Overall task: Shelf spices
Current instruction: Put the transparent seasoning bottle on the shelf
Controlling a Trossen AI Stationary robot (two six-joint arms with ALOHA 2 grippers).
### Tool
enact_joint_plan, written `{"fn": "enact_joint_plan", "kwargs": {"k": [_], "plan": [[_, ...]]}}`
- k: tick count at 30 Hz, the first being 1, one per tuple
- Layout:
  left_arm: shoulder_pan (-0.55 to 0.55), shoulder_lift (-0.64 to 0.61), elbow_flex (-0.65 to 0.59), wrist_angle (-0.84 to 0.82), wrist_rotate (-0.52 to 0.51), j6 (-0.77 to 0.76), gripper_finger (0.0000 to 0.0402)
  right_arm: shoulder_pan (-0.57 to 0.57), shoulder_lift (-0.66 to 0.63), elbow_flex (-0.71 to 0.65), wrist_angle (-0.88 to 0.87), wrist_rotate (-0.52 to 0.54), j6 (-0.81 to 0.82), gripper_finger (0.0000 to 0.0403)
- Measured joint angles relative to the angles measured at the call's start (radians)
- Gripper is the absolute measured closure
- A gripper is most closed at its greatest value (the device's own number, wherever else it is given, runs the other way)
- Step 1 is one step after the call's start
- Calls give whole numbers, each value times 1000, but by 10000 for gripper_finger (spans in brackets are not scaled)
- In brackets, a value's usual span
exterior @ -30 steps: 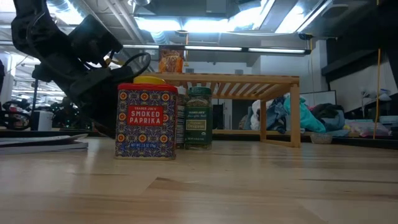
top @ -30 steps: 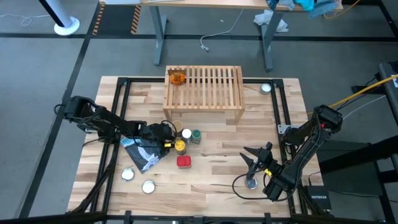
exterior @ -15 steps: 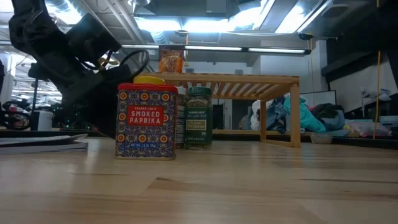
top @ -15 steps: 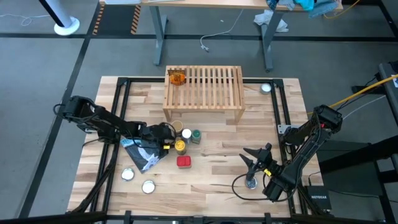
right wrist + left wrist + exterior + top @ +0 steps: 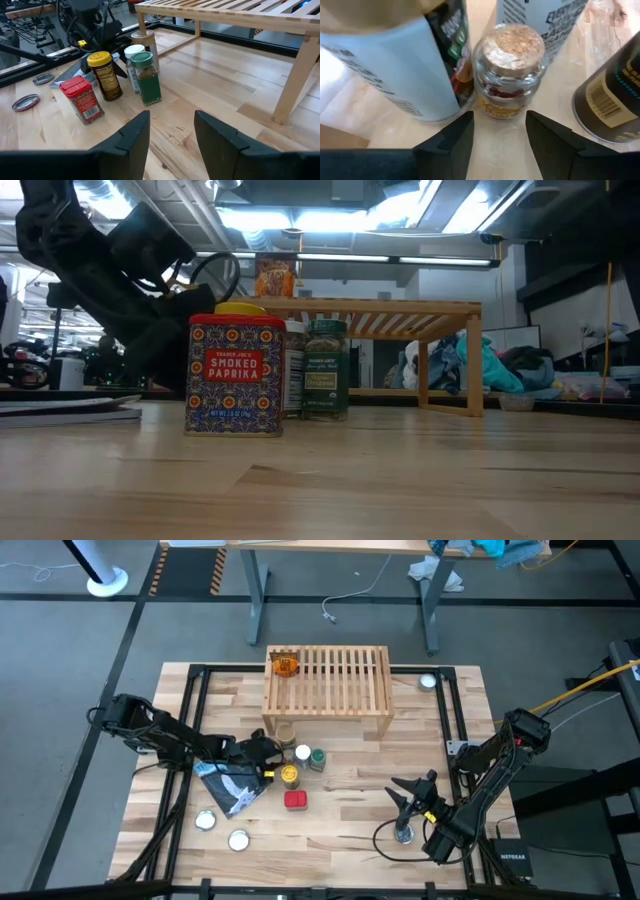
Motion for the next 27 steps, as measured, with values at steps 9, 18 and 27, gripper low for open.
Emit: {"fn": "enact_joint_plan", "kwargs": {"k": [9, 18, 27], "plan": [[-57, 0, 0, 1, 2, -49, 256, 0, 0, 0, -5, 0, 3, 242], [-68, 0, 0, -2, -33, -53, 268, 0, 0, 0, -22, -20, -3, 242], [-68, 0, 1, -1, -33, -57, 270, 0, 0, 0, 8, -135, -5, 242]]}}
